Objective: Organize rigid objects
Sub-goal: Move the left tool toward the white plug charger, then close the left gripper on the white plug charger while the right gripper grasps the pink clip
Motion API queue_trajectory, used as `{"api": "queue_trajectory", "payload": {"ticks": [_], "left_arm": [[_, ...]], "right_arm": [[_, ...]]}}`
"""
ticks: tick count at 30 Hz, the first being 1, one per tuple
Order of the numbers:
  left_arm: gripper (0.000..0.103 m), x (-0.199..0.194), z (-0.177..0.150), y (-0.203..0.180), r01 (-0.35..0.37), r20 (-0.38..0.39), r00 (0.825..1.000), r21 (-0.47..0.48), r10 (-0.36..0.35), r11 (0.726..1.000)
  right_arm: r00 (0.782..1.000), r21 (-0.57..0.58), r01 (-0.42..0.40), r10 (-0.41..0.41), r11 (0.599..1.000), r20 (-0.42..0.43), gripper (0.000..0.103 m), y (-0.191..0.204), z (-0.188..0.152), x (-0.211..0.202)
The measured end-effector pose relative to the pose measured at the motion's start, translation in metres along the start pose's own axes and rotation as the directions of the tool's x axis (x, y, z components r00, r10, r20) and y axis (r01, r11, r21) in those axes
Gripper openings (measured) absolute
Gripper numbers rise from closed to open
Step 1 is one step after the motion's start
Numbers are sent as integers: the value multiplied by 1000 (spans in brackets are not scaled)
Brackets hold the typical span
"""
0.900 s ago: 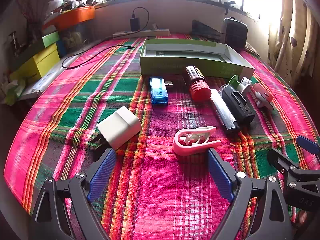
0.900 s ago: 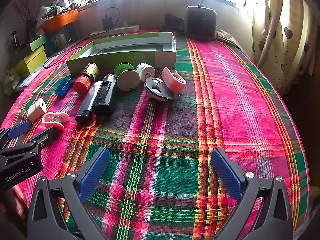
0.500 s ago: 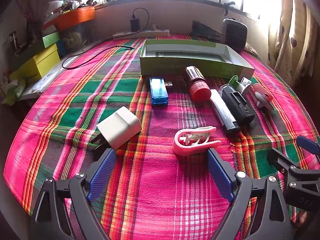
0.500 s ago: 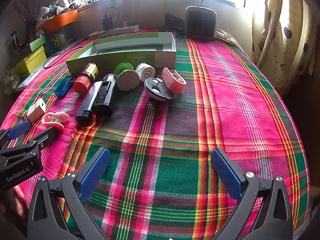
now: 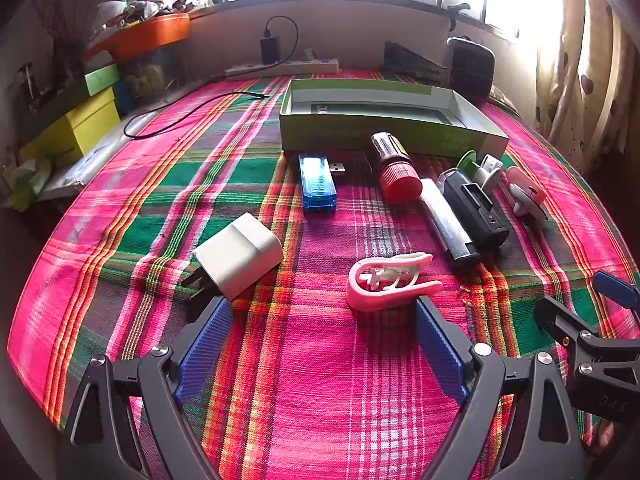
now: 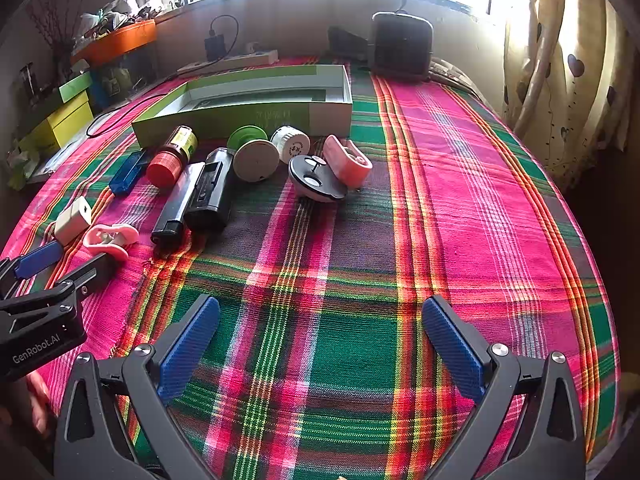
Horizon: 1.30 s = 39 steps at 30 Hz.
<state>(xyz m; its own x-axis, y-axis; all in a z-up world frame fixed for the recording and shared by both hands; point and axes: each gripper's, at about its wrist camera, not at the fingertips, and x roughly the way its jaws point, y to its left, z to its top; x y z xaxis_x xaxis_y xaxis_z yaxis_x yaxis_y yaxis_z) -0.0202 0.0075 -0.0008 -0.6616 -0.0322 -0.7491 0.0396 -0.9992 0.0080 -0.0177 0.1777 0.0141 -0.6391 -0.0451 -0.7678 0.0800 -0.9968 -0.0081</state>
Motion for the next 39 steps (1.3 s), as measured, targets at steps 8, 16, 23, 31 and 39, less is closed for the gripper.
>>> {"api": "queue_trajectory", "payload": {"ticks": [8,16,23,31,39], "left_arm": [[90,0,0,1,0,1,1000,-1,0,1000],[90,0,-2,1,15,9,1000,15,-16,1000],[90,-1,0,4,57,-10,998,58,-57,997],[82,-10,10,23,105,-25,994,39,-104,994],[82,-14,33,52,63,20,998,5,-63,998]], "right_arm": [[1000,0,0,0,1000,0,101,1,0,0],[1000,-4,-7,7,1000,-1,101,1,-1,0],[999,20,-44,44,999,14,101,-16,6,-2],[998,55,-13,9,998,59,101,-48,41,2],[998,53,-54,53,997,20,87,-62,71,31]]}}
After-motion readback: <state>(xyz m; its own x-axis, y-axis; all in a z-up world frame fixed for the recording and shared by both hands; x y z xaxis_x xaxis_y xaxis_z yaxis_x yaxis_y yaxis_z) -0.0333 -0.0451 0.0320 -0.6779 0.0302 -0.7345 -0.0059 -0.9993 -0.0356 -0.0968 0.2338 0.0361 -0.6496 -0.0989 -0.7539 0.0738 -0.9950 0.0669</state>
